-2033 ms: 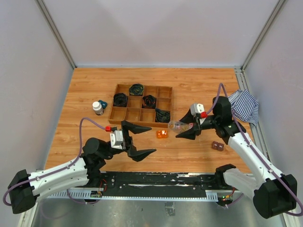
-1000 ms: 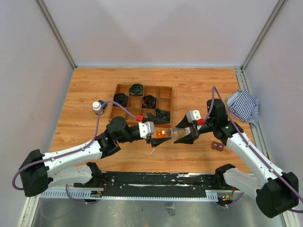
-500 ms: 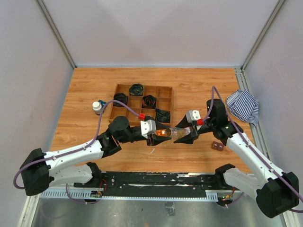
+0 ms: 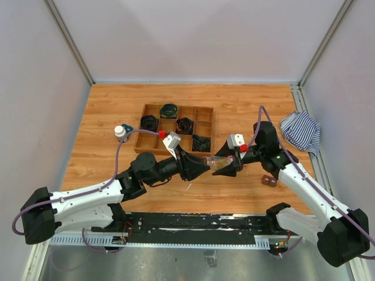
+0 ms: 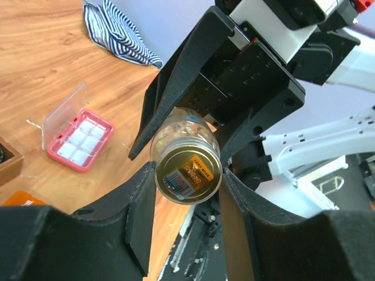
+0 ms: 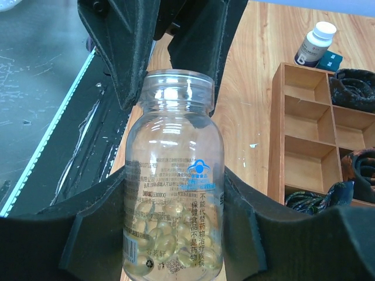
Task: Sort the pills into containers
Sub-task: Unscrew the lid of the pill bottle.
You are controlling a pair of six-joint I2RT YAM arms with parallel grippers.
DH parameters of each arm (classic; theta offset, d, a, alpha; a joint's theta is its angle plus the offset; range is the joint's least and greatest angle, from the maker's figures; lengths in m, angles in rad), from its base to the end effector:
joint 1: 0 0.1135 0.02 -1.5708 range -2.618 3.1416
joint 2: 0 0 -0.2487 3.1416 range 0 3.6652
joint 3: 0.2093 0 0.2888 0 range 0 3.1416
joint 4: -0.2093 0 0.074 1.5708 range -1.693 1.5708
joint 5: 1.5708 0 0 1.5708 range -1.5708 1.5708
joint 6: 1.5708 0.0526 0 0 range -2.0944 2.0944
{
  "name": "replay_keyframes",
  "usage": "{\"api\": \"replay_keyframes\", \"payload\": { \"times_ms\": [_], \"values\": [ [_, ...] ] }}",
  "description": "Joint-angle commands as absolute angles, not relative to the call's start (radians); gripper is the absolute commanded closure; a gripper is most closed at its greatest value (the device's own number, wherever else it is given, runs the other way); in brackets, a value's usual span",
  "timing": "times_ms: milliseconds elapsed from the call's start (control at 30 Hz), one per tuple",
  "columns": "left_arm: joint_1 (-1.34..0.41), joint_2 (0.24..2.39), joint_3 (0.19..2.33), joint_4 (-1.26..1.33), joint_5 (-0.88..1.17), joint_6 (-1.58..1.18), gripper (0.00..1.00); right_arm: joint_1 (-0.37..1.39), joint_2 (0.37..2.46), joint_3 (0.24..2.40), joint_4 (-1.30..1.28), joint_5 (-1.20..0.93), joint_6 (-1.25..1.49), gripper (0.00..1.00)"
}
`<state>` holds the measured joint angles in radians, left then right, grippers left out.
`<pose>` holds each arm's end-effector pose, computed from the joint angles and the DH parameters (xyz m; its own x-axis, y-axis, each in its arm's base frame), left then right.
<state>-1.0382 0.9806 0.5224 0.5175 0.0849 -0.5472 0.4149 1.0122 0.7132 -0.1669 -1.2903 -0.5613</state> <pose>0.1422 -0.2501 0.2565 -0.4433 -0.2689 -0.8551 0.7854 0.3432 -0.5151 0.2129 0.1490 0.2587 0.1296 -0.1039 -0.9861 -0.9784 -0.1749 -0.1101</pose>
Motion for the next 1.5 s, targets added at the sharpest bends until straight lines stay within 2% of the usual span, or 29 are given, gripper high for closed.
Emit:
{"api": "replay_keyframes", "payload": {
  "times_ms": [0, 33, 133, 267, 700, 1200, 1467],
  "values": [
    [-1.029, 0.940, 0.535, 0.583, -0.008, -0.660, 0.57, 0.410, 1.004, 0.725, -0.185, -1.308, -0.558, 0.99],
    [-1.028, 0.938, 0.537, 0.586, 0.000, -0.650, 0.44, 0.409, 1.000, 0.724, -0.184, -1.310, -0.557, 0.99],
    [-1.029, 0.912, 0.531, 0.606, 0.021, -0.622, 0.20, 0.410, 0.994, 0.726, -0.184, -1.320, -0.555, 0.99],
    [-1.029, 0.829, 0.484, 0.615, 0.044, -0.546, 0.01, 0.408, 0.998, 0.726, -0.188, -1.324, -0.559, 0.99],
    [-1.029, 0.509, 0.272, 0.643, 0.132, -0.227, 0.01, 0.391, 0.991, 0.738, -0.250, -1.366, -0.630, 0.99],
    [-1.027, 0.581, 0.367, 0.525, 0.221, 0.065, 0.01, 0.382, 0.993, 0.745, -0.270, -1.383, -0.649, 0.99],
    [-1.027, 0.598, 0.355, 0.562, 0.187, 0.072, 0.01, 0.384, 1.009, 0.750, -0.279, -1.398, -0.658, 0.99]
  ]
}}
